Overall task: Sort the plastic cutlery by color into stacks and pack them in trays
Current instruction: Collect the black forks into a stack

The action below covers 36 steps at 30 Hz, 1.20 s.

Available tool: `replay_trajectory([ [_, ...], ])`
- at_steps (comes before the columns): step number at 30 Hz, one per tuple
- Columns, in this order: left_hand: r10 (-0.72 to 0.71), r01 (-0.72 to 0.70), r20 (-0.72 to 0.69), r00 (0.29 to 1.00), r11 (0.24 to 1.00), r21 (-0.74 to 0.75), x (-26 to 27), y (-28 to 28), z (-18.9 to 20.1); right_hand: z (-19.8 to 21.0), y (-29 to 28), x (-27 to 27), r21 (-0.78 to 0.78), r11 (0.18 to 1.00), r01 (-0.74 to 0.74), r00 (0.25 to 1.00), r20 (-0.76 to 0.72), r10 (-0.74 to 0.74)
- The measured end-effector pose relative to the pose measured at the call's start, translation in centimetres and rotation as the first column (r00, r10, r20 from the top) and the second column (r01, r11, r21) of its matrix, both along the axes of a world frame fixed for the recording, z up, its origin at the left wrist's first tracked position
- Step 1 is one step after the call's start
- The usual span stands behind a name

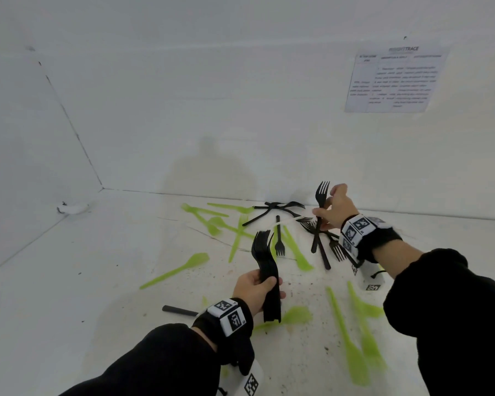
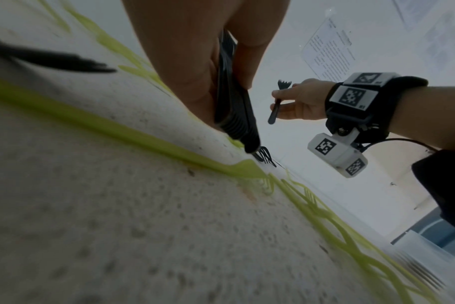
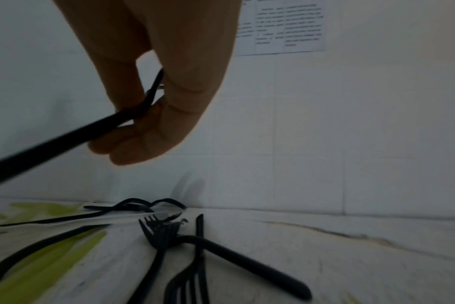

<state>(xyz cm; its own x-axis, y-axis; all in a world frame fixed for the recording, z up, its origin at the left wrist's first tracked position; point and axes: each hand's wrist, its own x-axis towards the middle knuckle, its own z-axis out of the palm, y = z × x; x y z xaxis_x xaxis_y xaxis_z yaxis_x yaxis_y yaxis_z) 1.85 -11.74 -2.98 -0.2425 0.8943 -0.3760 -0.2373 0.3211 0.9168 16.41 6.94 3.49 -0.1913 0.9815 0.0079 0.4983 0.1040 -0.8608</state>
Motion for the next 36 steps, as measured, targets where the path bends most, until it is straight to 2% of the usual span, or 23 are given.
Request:
replay_trajectory([
  [3,-0.003,0.003,0.003,1.000,1.000,0.003,0.7,0.4,-0.1,-0.9,0.4,1.1,-0.060,0.993,0.100,0.995,0.027,-0.099],
  [5,-0.008,0.008,0.003,1.000,1.000,0.001,1.2,0.8,-0.1,-2.1,0.4,1.2,-0.088,0.984,0.155,0.981,0.132,-0.142],
  [8,-0.006,0.006,0.008,1.000,1.000,0.002,1.9,1.5,0.1,-3.7,0.2,0.7,-0.066,0.992,0.111,0.929,0.363,-0.079],
  [14,0.001,-0.001,0.008,1.000,1.000,0.000,2.8,2.8,0.2,-4.7,0.3,-0.3,-0.130,0.988,0.081,0.846,0.532,0.000],
  [16,-0.001,0.001,-0.005,1.000,1.000,0.000,2.9,3.0,0.0,-4.8,0.2,-0.5,-0.157,0.986,0.055,0.796,0.603,0.052],
  [19,0.003,-0.003,-0.014,1.000,1.000,0.001,3.1,3.4,-0.1,-5.1,0.3,-0.8,-0.118,0.993,0.001,0.734,0.675,0.079],
  [22,0.002,-0.002,-0.010,1.000,1.000,0.003,3.2,3.7,-0.1,-5.2,0.7,-1.0,-0.090,0.995,-0.033,0.711,0.698,0.087],
  [28,0.003,-0.003,0.003,1.000,1.000,0.017,3.4,3.8,0.1,-4.4,1.0,-0.9,-0.058,0.998,-0.019,0.774,0.631,0.052],
  [31,0.004,-0.004,0.009,1.000,1.000,0.018,3.4,3.8,0.1,-4.0,0.8,-1.3,-0.054,0.998,-0.028,0.738,0.672,0.057],
  [34,0.005,-0.006,0.014,1.000,1.000,0.019,3.4,3.6,0.1,-4.7,0.1,-1.7,-0.103,0.989,-0.106,0.680,0.718,0.147],
  [36,0.004,-0.005,0.013,1.000,1.000,0.017,3.4,3.5,0.0,-5.5,-0.2,-1.8,-0.114,0.988,-0.106,0.657,0.737,0.156],
])
